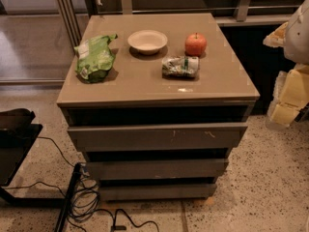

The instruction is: Open middle drawer

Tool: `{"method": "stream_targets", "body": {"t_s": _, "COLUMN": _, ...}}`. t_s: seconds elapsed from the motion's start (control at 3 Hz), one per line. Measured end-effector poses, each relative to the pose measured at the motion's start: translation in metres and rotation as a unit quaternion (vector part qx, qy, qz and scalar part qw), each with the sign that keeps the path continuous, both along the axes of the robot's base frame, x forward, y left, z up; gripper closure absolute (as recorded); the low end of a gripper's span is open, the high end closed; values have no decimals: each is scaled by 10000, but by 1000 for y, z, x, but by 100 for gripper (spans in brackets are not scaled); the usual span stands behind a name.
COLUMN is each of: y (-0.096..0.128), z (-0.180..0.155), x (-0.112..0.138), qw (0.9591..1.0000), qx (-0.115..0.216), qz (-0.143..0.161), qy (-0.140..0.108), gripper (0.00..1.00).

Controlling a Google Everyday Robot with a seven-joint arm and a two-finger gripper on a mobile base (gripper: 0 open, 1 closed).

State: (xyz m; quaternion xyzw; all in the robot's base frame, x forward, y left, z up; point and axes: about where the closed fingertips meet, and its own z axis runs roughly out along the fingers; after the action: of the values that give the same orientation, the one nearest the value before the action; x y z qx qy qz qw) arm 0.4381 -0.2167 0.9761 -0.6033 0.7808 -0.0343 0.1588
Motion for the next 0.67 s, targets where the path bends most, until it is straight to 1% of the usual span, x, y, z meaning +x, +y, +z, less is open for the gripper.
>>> {"method": "stream_targets", "body": {"t_s": 0.33, "y": 0, "z": 0, "x": 0, "qw": 10000, "qx": 0, "qz": 0, "qy": 0, "gripper": 0}}
{"method": "stream_targets", "body": {"t_s": 0.67, "y": 4, "z": -8, "x": 4, "qw": 10000, "qx": 47, "qz": 47, "qy": 42, "gripper": 0}}
